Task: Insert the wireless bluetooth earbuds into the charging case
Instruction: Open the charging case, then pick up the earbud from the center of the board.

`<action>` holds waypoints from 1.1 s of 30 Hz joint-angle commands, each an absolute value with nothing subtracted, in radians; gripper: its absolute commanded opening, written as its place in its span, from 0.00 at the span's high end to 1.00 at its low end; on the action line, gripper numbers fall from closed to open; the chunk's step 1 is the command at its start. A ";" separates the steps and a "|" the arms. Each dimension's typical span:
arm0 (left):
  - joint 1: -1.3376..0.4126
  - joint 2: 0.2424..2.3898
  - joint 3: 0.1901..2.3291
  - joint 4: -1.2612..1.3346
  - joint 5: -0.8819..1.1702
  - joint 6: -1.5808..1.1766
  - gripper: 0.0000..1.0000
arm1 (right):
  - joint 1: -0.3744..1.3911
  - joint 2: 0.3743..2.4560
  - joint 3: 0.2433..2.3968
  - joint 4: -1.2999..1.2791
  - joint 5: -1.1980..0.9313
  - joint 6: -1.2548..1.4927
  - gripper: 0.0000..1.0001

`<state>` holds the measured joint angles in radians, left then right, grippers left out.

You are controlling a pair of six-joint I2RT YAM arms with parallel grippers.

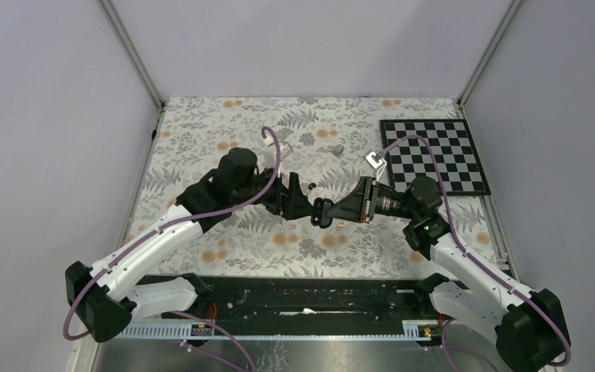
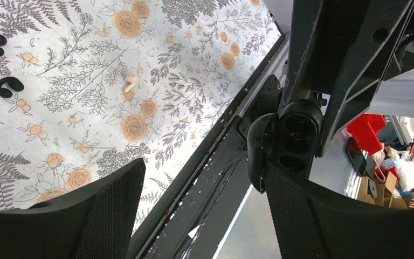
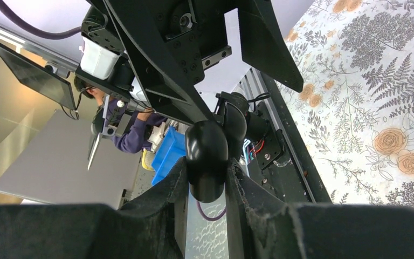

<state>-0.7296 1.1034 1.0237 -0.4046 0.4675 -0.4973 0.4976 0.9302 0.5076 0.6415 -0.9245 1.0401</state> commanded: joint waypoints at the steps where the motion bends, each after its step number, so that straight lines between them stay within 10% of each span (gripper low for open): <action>1: -0.714 1.095 1.070 -0.413 0.435 -0.464 0.19 | 0.503 0.915 0.554 0.701 -0.945 1.039 1.00; 14: -0.533 1.012 0.922 -0.111 1.020 -0.619 0.16 | 0.503 0.943 0.548 0.736 -0.995 1.016 1.00; 33: -0.501 0.904 0.853 0.006 0.846 -0.706 0.01 | 0.502 1.175 0.576 1.225 -1.060 1.242 1.00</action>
